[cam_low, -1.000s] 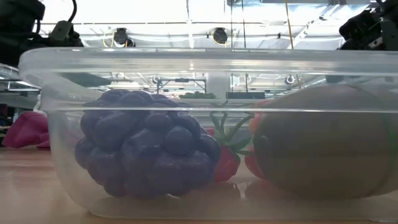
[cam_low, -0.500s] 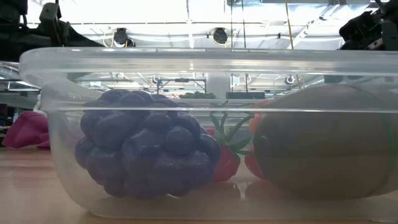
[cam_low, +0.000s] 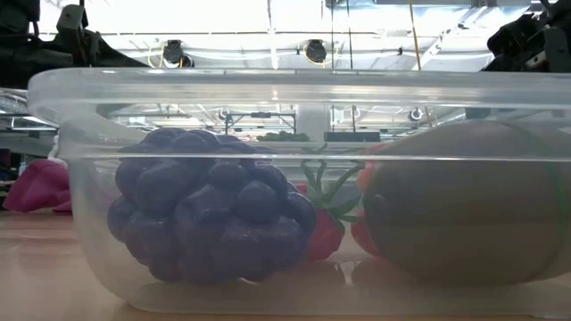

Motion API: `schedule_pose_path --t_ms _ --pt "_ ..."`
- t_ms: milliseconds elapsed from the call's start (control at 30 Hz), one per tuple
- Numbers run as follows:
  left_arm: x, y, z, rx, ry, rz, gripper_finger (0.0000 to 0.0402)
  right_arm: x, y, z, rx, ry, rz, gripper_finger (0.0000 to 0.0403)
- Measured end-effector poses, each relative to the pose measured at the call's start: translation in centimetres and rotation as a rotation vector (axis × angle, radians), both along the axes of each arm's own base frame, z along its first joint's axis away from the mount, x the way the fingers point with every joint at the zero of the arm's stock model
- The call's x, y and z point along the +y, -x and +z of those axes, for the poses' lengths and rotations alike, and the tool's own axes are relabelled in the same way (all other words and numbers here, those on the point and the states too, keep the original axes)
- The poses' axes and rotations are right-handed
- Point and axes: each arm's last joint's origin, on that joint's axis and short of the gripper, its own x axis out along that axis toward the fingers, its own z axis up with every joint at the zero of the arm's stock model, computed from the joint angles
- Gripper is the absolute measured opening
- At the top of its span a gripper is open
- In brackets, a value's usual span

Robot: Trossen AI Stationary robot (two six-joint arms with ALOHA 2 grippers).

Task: Pick and placing Produce into tupperware
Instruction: Return to Home Position

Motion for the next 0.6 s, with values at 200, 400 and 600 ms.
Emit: schedule_pose_path --t_ms 200,400,600 --pt "0.0 0.0 0.0 0.0 0.0 0.0 0.023 0.0 -0.01 -0.01 -0.002 0.0 0.0 0.0" --pt "0.0 0.0 0.0 0.0 0.0 0.0 0.023 0.0 0.0 0.02 -0.005 0.0 0.001 0.0" --pt "0.0 0.0 0.0 0.0 0.0 0.0 0.023 0.0 0.0 0.04 -0.007 0.0 0.001 0.0"
